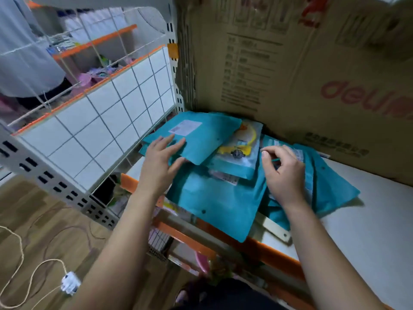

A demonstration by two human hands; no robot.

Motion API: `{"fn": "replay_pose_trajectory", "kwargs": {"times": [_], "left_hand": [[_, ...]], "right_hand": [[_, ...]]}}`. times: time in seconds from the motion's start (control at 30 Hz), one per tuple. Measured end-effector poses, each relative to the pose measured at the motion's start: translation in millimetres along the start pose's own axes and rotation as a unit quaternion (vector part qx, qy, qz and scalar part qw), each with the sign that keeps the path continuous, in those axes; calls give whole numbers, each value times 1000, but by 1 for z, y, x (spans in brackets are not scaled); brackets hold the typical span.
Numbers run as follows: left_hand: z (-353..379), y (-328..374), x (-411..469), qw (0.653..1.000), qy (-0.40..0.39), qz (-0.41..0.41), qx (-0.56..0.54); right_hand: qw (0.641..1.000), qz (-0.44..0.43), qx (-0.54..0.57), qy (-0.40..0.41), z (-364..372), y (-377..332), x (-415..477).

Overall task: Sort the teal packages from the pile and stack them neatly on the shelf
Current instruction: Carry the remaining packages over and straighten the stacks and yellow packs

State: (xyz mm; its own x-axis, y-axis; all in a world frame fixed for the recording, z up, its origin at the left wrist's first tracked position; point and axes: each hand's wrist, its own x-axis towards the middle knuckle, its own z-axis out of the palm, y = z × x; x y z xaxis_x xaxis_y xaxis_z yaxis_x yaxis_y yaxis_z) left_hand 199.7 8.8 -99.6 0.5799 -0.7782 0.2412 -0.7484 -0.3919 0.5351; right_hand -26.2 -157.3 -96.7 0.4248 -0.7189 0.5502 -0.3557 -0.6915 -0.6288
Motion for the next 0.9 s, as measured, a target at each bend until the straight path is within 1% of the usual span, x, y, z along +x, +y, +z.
{"fn": "replay_pose_trajectory", "kwargs": {"times": [0.07, 0.13, 0.2, 0.3, 0.37, 0.43, 0.5, 0.6, 0.73, 0.83, 0.9], "left_hand": [[0, -6, 10, 999, -13, 30, -26], [-1, -8, 18, 997, -9, 57, -42], [-4, -6, 25, 994, -3, 72, -83], [-10, 2, 35, 980, 22, 91, -176], [-13, 6, 41, 971, 36, 107, -212], [-18, 11, 44, 965, 57, 92, -241], [-24, 14, 50, 958, 101, 79, -256], [-40, 23, 56, 954, 167, 114, -220], [-61, 38, 61, 931, 261, 160, -198], [-75, 41, 66, 914, 314, 153, -205], [-85, 41, 69, 899, 347, 144, -225]], "right_hand": [[1000, 15, -18, 6, -2, 2, -3], [999, 26, -30, 18, -2, 0, -5], [998, 35, -39, 31, -3, -4, -6], [996, 53, -53, 37, -2, -11, -9], [996, 65, -57, 36, -1, -14, -12], [995, 71, -63, 36, 2, -18, -15], [994, 84, -62, 26, 4, -21, -17], [990, 124, -60, 0, 8, -24, -16], [982, 176, -69, -23, 15, -26, -1], [973, 213, -72, -52, 22, -29, 14], [968, 236, -52, -71, 25, -31, 21]]}}
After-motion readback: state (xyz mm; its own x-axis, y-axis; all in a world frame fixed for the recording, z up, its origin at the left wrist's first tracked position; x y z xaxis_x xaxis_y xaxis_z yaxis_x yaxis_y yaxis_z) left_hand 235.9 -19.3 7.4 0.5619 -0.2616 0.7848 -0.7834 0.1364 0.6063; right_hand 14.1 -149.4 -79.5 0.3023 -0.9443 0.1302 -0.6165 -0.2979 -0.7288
